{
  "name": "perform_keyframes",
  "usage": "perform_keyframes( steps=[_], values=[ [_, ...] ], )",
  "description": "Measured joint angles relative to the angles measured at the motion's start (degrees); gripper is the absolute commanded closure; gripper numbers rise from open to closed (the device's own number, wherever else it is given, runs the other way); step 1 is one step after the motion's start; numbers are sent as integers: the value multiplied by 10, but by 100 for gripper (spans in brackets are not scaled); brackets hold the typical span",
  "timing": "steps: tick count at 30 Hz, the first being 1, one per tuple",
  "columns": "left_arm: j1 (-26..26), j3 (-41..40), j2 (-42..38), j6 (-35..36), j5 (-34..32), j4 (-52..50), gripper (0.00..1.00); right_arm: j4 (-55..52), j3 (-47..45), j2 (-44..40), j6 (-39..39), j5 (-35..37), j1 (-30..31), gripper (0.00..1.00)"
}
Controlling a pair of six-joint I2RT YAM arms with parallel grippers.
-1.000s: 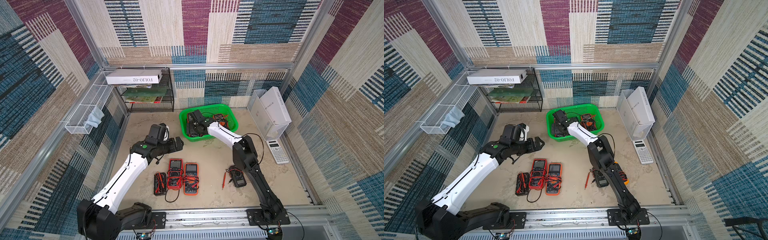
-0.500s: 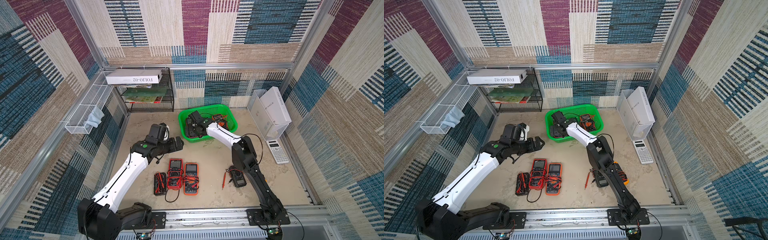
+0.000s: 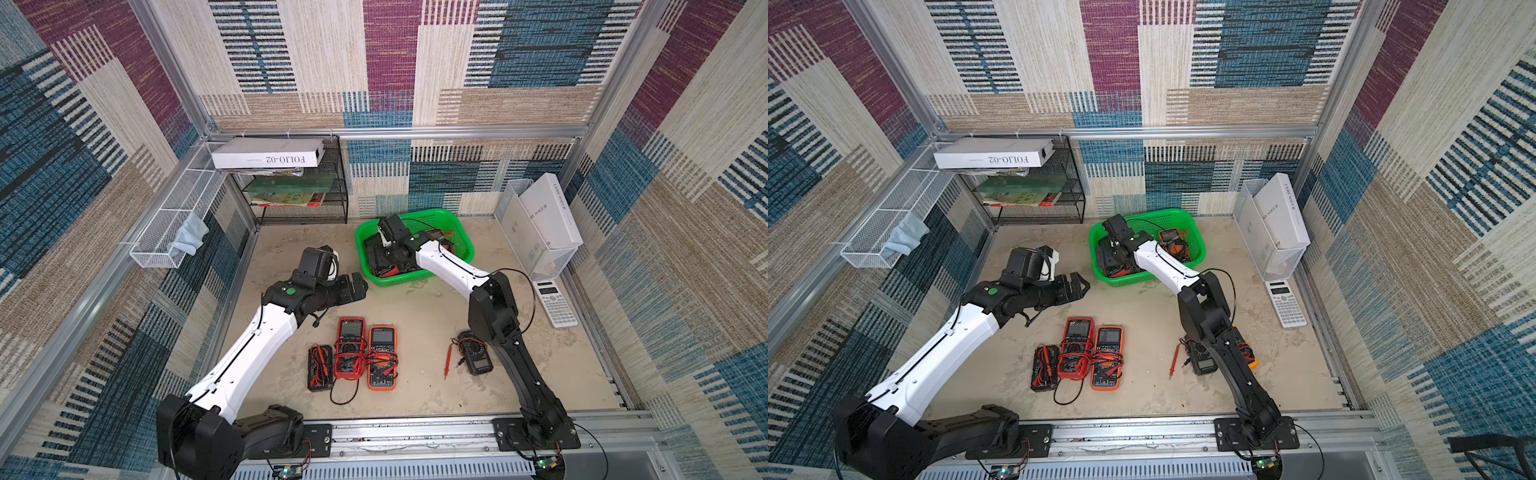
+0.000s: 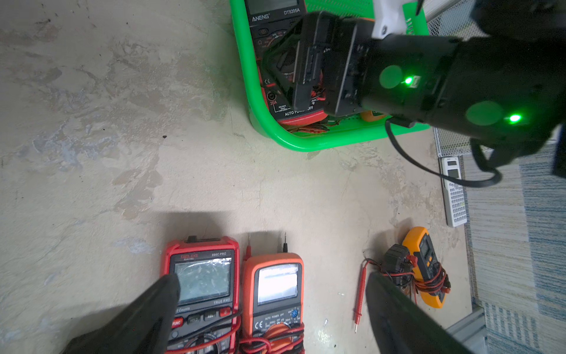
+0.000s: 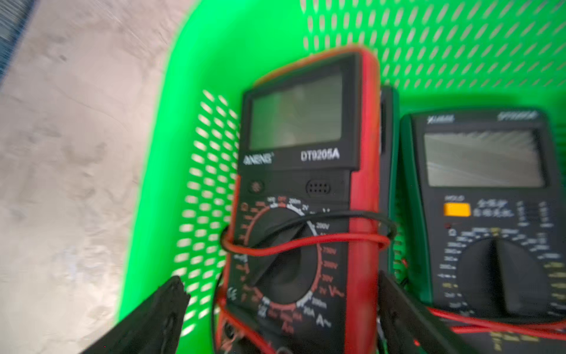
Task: Put the multimeter into the basket
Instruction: Move the basket to the center of the board.
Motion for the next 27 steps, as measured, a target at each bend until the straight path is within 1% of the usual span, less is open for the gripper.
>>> perform_keyframes(
  steps=[6,13,21,27],
  values=[
    [0,-6,0,-2,-2,7,0,-1,0,-17,-3,-6,-2,0],
    [0,-14,-2,-8,-2,13,0,-3,-14,-68,-9,-6,-2,0],
    [0,-39,-27,-10,-2,14,0,-3,-101,-159,-9,9,16,0],
    [0,-75,-69,-10,-5,8,0,13,-217,-243,13,24,45,0]
  ],
)
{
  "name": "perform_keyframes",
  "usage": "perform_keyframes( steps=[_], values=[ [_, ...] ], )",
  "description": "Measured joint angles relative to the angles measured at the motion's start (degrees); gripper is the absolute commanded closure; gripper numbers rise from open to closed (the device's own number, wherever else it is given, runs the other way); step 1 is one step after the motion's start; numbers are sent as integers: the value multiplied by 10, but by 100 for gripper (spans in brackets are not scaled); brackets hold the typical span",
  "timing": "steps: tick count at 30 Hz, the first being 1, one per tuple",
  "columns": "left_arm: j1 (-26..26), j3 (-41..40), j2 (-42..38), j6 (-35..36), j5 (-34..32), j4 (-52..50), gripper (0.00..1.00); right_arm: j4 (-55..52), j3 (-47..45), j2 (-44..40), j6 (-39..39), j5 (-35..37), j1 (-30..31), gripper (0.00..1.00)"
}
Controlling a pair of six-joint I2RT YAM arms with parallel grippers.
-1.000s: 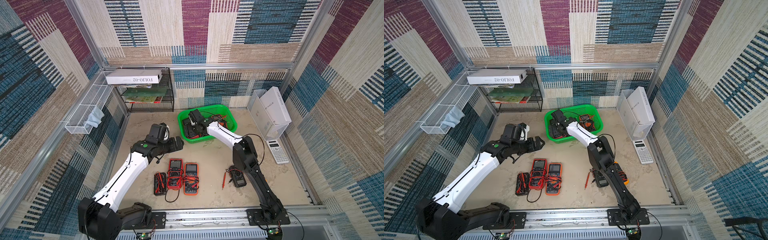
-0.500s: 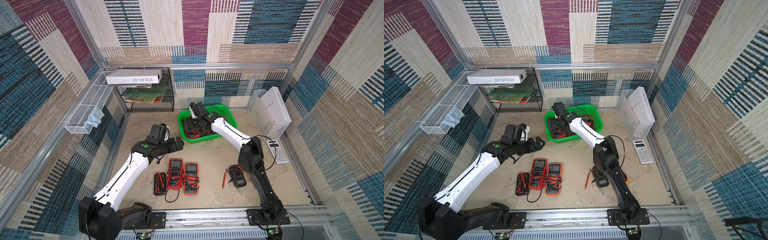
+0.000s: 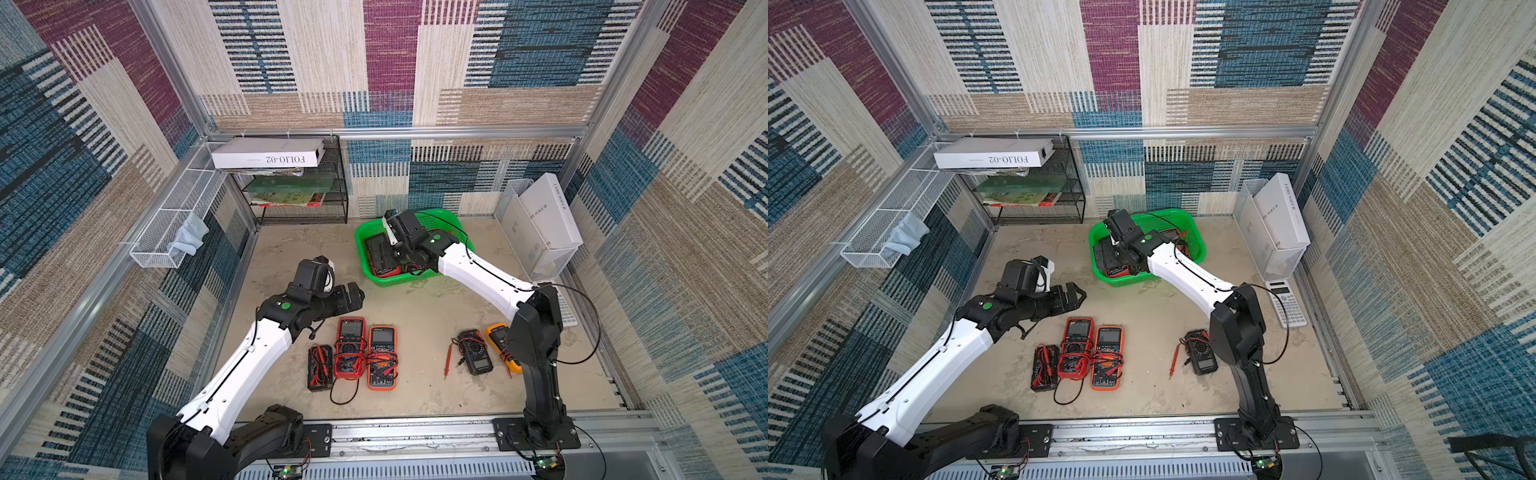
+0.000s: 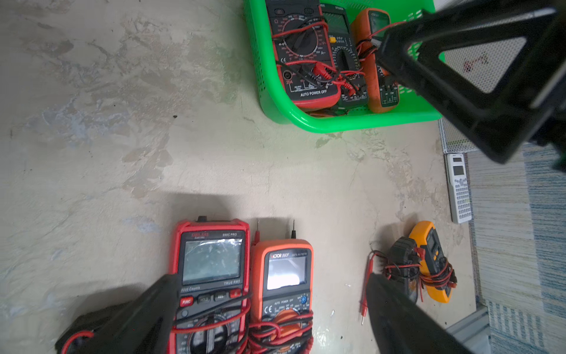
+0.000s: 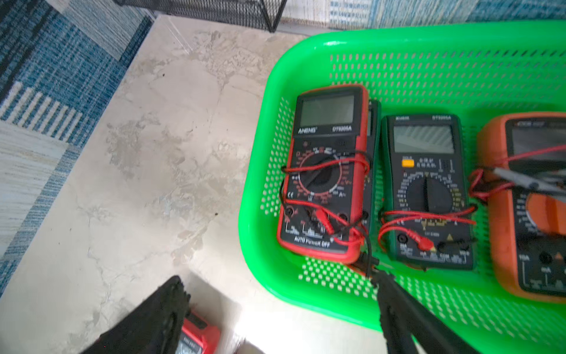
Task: Put the multimeter into the basket
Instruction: Pick up the multimeter from the center of the board.
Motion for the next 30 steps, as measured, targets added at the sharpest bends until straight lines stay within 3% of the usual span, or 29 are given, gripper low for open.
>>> perform_keyframes(
  steps=[7,12,21,30],
  values=[
    [-1,-47,-41,-6,0,-13,1,28,-148,-88,55,34,56,0],
    [-2,-83,-69,-19,6,-17,0,34,-219,-105,110,65,110,0],
    [-2,-146,-130,-47,21,-19,0,17,-261,-101,228,119,179,0],
    [-2,-185,-176,-62,32,-23,0,8,-274,-85,290,136,212,0]
  ],
)
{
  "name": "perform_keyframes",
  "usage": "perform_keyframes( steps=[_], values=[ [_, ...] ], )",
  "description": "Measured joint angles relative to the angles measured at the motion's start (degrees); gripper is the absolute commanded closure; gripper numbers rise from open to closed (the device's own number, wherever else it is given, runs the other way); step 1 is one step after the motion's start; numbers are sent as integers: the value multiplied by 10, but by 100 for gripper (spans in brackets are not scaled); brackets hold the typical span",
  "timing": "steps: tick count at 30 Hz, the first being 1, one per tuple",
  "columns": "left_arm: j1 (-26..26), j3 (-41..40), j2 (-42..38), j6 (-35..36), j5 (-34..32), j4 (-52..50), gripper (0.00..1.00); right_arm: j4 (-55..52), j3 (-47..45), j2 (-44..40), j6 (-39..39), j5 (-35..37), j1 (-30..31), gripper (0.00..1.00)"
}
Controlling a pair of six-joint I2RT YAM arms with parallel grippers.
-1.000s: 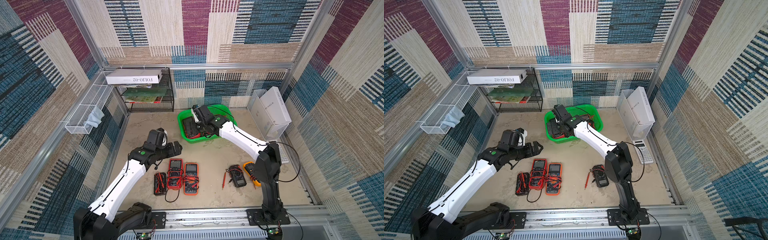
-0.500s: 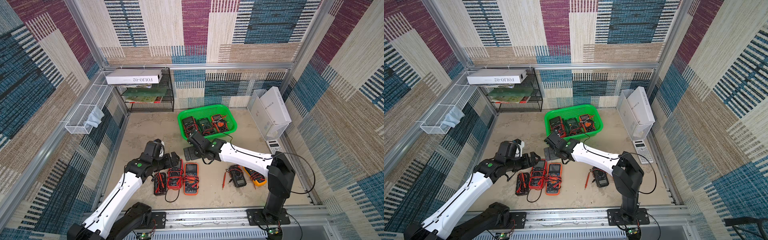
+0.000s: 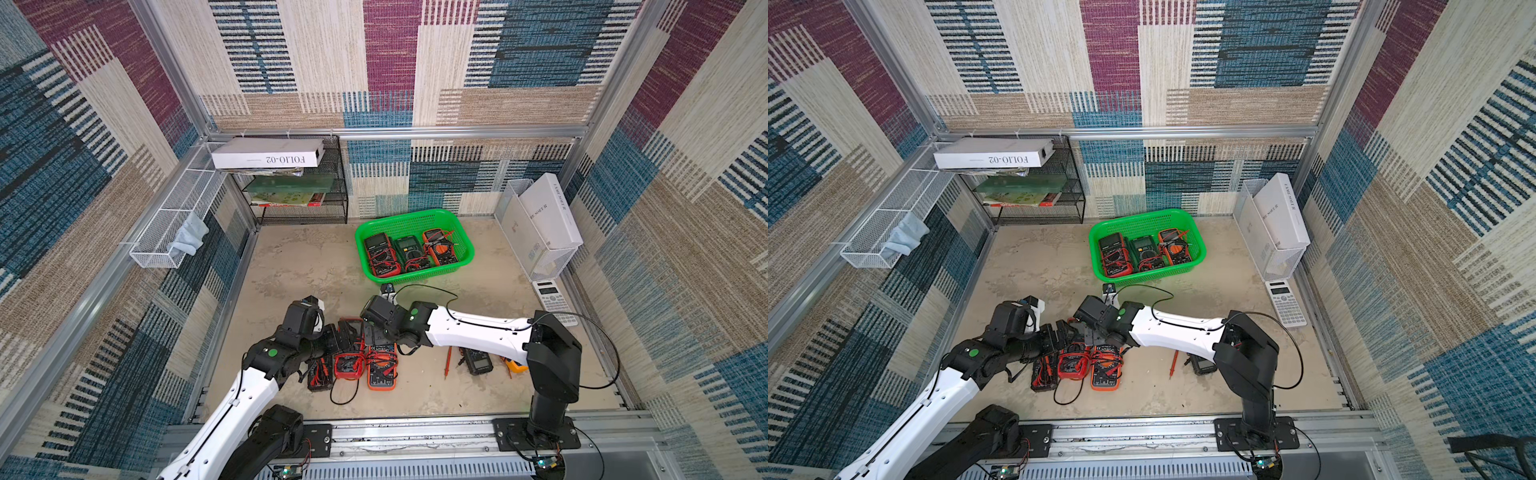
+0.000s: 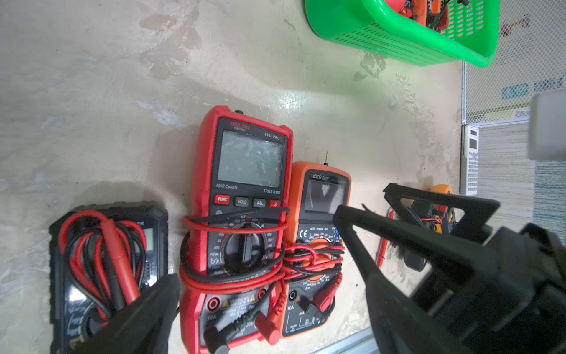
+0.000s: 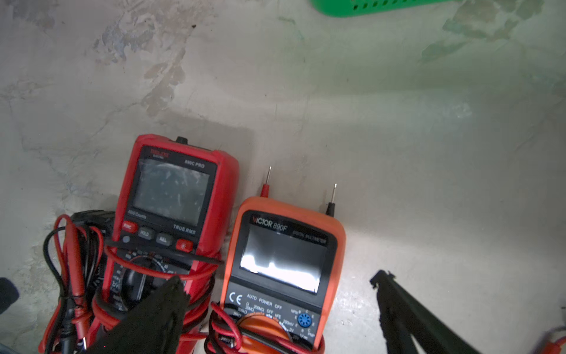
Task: Put the multimeter into the basket
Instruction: Pick up the multimeter from the center of the board.
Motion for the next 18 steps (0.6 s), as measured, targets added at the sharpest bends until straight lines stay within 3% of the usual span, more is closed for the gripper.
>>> perform_keyframes(
  steps=[18],
  values=[
    [0,-9,-30,1,0,-23,0,-5,29,63,19,-5,3,1]
  ],
)
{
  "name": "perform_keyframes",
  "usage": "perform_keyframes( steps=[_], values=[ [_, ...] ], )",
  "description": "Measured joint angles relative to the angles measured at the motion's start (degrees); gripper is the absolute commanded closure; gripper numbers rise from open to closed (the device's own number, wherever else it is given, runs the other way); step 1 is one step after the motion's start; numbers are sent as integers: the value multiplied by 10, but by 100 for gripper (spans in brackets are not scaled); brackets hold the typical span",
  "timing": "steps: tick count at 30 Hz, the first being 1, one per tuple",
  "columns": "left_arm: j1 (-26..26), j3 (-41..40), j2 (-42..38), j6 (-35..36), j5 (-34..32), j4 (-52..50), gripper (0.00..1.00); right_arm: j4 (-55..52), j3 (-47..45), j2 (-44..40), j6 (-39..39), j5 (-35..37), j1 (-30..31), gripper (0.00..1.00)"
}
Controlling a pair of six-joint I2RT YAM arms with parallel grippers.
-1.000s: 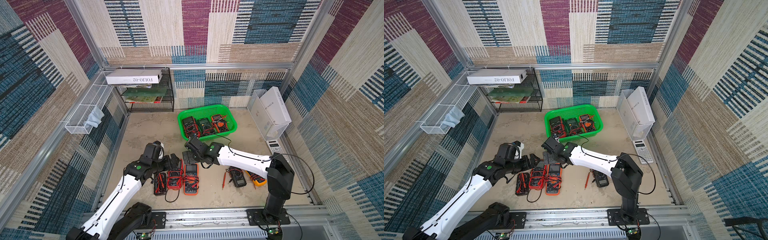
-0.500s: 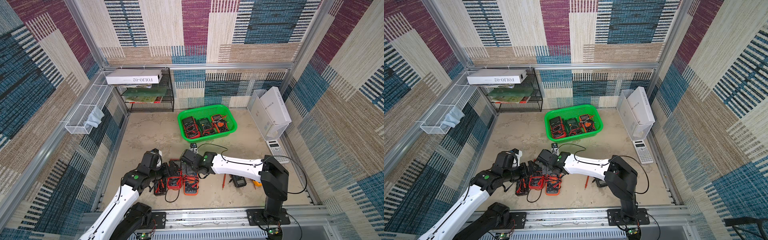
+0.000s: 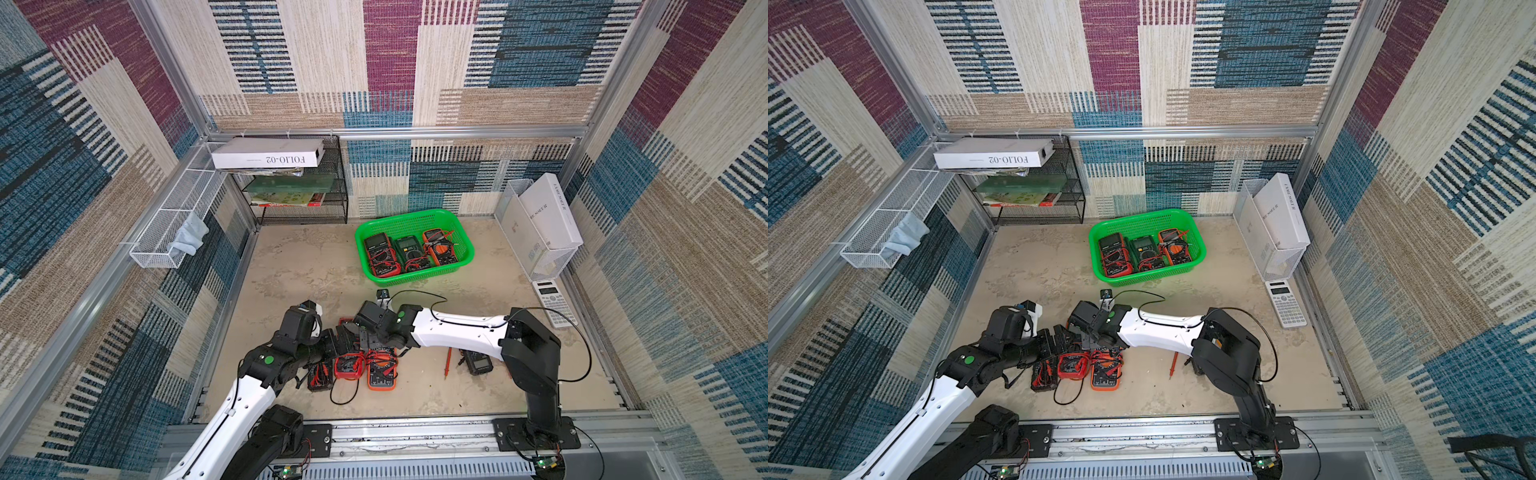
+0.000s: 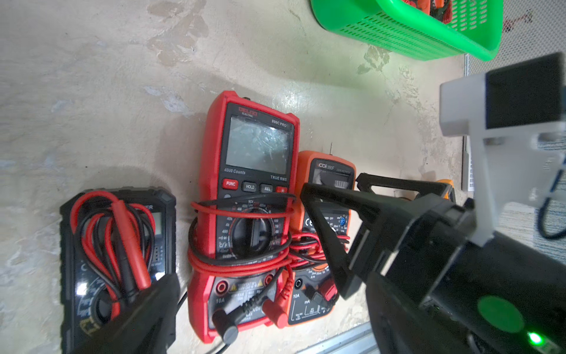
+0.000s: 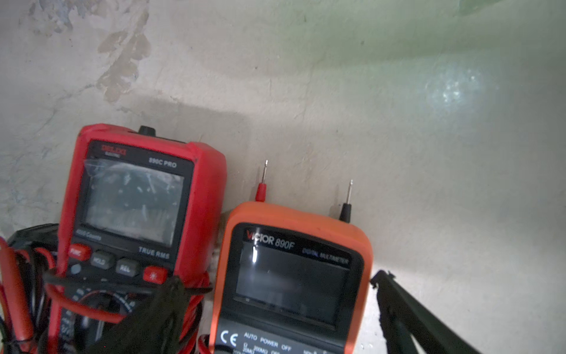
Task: Put the multimeter into the basket
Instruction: Pick up the multimeter from the center of the board.
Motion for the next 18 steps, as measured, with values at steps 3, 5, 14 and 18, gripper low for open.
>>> perform_keyframes(
  steps=[3,5,14,18],
  values=[
    [0,0,-1,0,0,-2,0,-1,0,6,0,0,-2,0],
    [0,0,-2,1,0,-2,0,-1,-5,7,1,0,-5,0],
    [0,7,6,7,3,-1,0,23,-21,29,7,-17,-15,1],
    [0,11,11,12,4,-2,0,30,-24,41,7,-27,-18,0]
  ],
)
